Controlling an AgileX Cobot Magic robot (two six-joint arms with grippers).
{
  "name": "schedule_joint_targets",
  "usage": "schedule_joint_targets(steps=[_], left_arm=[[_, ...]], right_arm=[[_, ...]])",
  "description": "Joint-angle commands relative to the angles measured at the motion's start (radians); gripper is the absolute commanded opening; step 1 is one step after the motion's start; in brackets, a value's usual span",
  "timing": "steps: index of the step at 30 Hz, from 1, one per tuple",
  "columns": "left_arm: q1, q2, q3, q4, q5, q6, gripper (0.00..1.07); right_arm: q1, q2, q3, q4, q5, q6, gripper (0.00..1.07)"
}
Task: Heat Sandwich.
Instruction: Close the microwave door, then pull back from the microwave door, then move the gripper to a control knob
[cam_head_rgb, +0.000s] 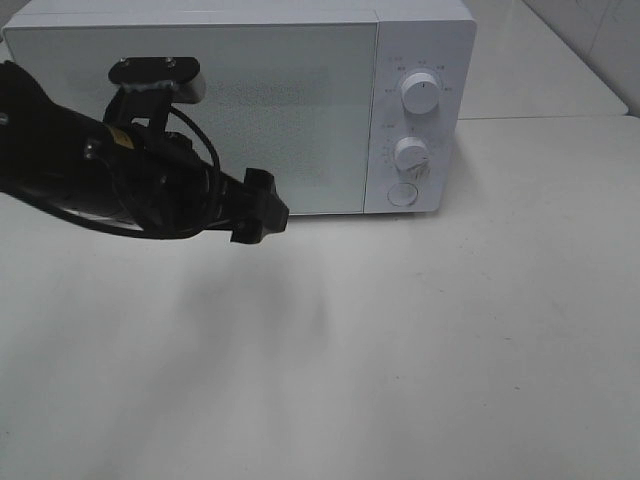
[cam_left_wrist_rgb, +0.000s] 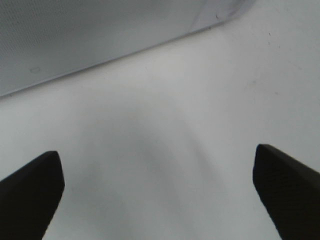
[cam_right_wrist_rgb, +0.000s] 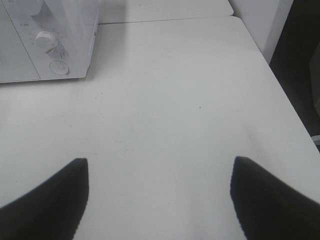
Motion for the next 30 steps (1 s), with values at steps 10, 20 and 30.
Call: schedule_joint_targets(steps=[10, 20, 30], left_arm=[[-0.002, -0.161, 0.001, 0.197, 0.549, -0.094, 0.97], [-0.002, -0.247, 0.001, 0.445, 0.754, -0.342, 0.97], [0.140, -0.300, 0.001, 0.426, 0.827, -0.303, 0.97]], right_arm=[[-0.005, -0.029, 0.001, -0.005, -0.006, -0.002, 0.76], [-0.005, -0.029, 0.001, -0.005, -0.006, -0.002, 0.76], [-0.005, -0.029, 0.001, -0.005, -0.006, -0.002, 0.76]])
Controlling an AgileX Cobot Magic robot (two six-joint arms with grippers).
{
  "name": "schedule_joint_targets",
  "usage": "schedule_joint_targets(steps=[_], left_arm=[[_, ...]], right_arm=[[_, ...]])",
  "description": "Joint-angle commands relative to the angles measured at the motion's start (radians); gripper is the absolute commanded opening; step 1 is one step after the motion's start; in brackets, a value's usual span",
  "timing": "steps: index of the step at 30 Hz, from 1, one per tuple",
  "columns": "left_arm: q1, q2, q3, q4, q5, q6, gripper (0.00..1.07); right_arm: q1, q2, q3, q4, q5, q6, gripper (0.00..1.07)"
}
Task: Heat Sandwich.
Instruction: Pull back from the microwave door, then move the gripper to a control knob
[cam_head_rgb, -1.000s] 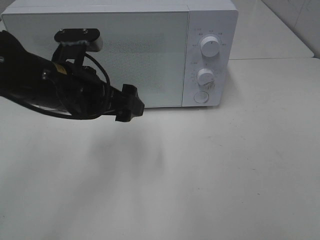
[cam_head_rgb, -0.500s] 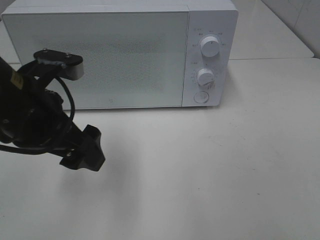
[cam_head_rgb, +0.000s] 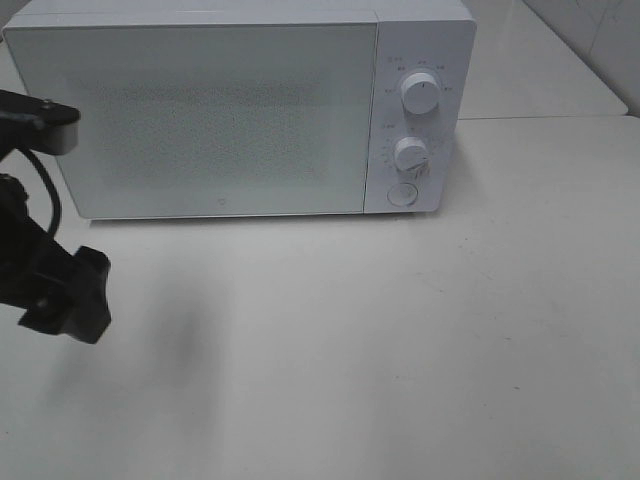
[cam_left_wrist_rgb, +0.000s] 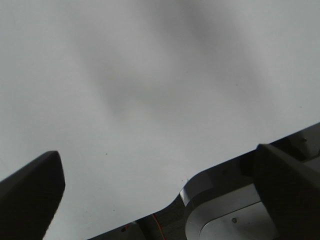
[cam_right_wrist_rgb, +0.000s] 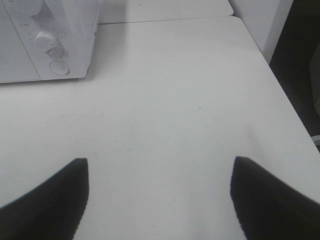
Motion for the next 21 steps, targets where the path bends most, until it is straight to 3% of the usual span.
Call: schedule_joint_targets(steps=[1, 4, 5, 7, 9, 12, 17, 21], left_arm=[[0.096, -0.038, 0.001, -0.047, 0.032, 0.051, 0.97], [0.219, -0.090, 0.001, -0.112, 0.104, 0.136, 0.97], [0.219, -0.090, 0.001, -0.112, 0.104, 0.136, 0.97], [0.324, -0.137, 0.001, -0.135, 0.150, 0.157, 0.97], [0.352, -0.156, 0.001, -0.140, 0.161, 0.159, 0.97], [0.467, -0.237, 0.001, -0.172, 0.216, 0.158, 0.97], [0.568, -0.368, 0.002, -0.205, 0.279, 0.162, 0.97], [0.574, -0.485, 0.024, -0.192, 0.282, 0.171, 0.97]], right_arm=[[-0.005, -0.029, 0.001, -0.005, -0.006, -0.002, 0.76], [-0.005, -0.029, 0.001, -0.005, -0.006, -0.002, 0.76], [-0.005, -0.029, 0.001, -0.005, -0.006, -0.002, 0.76], [-0.005, -0.029, 0.001, -0.005, -0.006, -0.002, 0.76], [-0.005, -0.029, 0.001, -0.005, -0.006, -0.002, 0.76], [-0.005, -0.029, 0.001, -0.005, -0.006, -0.002, 0.76], [-0.005, -0.029, 0.001, -0.005, -0.006, -0.002, 0.76], [-0.005, -0.029, 0.001, -0.005, -0.006, -0.002, 0.76]])
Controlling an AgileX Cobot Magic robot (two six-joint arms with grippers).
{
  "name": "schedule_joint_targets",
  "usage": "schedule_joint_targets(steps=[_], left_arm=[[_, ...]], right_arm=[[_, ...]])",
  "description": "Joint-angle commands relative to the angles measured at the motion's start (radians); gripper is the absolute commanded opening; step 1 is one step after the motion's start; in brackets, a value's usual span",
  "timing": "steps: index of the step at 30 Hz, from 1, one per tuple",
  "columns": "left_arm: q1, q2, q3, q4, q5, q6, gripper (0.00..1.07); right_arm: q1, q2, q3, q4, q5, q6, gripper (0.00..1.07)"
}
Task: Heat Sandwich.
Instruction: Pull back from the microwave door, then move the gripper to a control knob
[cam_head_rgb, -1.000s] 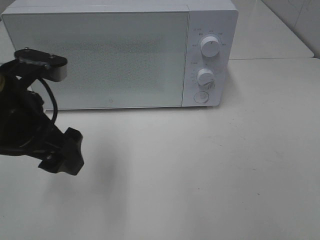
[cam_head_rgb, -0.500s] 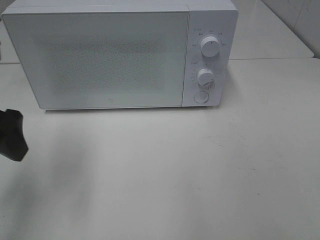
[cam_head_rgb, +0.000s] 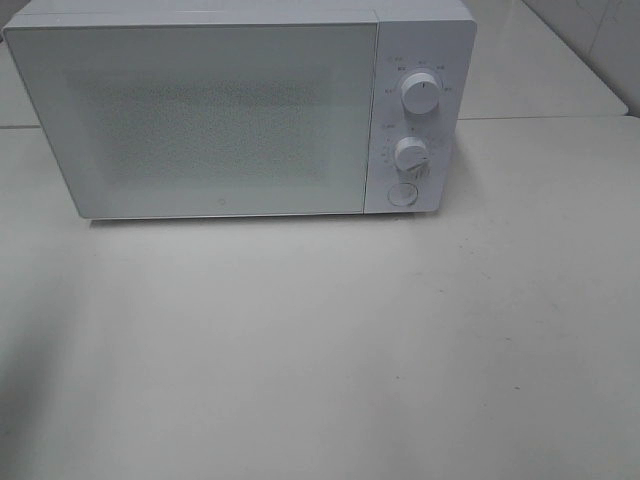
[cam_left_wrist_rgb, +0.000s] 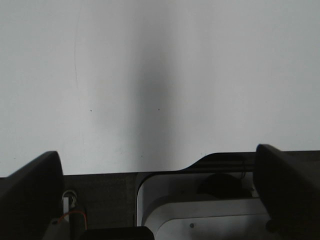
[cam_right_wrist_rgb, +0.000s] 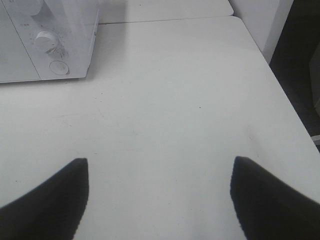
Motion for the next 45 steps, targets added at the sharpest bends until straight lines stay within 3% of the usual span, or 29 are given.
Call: schedule_joint_targets(steps=[1, 7, 11, 25, 30, 45], left_arm=[[0.005, -0.108, 0.030, -0.002, 0.016, 0.017, 0.97], [0.005, -0.284, 0.093, 0.001, 0.010, 0.054, 0.97], [0.005, -0.475, 0.174, 0.001, -0.007, 0.110, 0.97], [0.005, -0.849, 0.339, -0.002, -0.146, 0.108, 0.97], [0.005, -0.964, 0.353, -0.002, -0.125, 0.104, 0.97], [0.005, -0.994, 0.353, -0.012, -0.126, 0.098, 0.97]], right_arm=[[-0.005, -0.029, 0.001, -0.005, -0.006, -0.002, 0.76], [-0.005, -0.029, 0.001, -0.005, -0.006, -0.002, 0.76], [-0.005, -0.029, 0.001, -0.005, -0.006, -0.002, 0.76], [-0.005, -0.029, 0.001, -0.005, -0.006, -0.002, 0.76], [-0.005, -0.029, 0.001, -0.005, -0.006, -0.002, 0.76], [-0.005, -0.023, 0.001, -0.005, -0.006, -0.002, 0.76]])
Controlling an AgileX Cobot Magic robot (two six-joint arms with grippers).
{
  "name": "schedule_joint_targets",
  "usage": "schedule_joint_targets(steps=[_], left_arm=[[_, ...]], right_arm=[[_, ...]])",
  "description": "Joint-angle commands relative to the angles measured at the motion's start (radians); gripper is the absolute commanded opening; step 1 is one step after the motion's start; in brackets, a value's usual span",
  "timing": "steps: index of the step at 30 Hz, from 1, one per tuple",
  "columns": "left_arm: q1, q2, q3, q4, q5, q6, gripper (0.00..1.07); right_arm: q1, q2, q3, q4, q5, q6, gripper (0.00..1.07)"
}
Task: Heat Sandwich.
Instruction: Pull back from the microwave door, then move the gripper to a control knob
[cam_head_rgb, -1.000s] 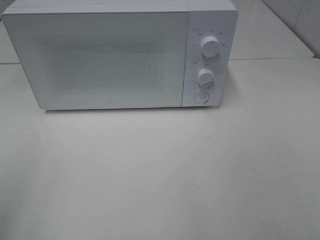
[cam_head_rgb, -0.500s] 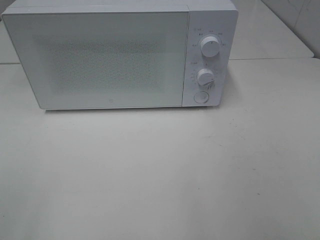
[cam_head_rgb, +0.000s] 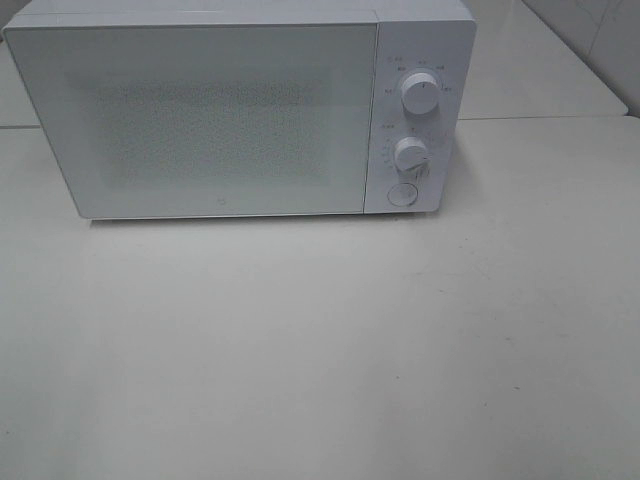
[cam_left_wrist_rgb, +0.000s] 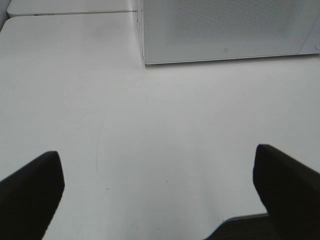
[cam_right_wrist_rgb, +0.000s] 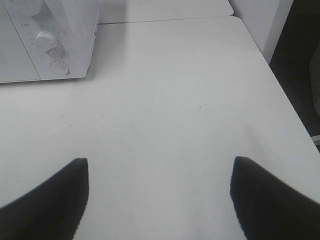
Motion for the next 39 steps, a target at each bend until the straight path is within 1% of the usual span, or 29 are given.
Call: schedule_joint_targets(steps=[1, 39], left_arm=[[0.005, -0.026, 0.000, -0.009, -0.009, -0.006, 0.97], [0.005, -0.025, 0.000, -0.009, -0.009, -0.006, 0.97]], right_arm=[[-0.005, -0.023, 0.001, -0.005, -0.006, -0.002, 0.76], [-0.005, -0.023, 0.001, -0.007, -0.006, -0.002, 0.76]])
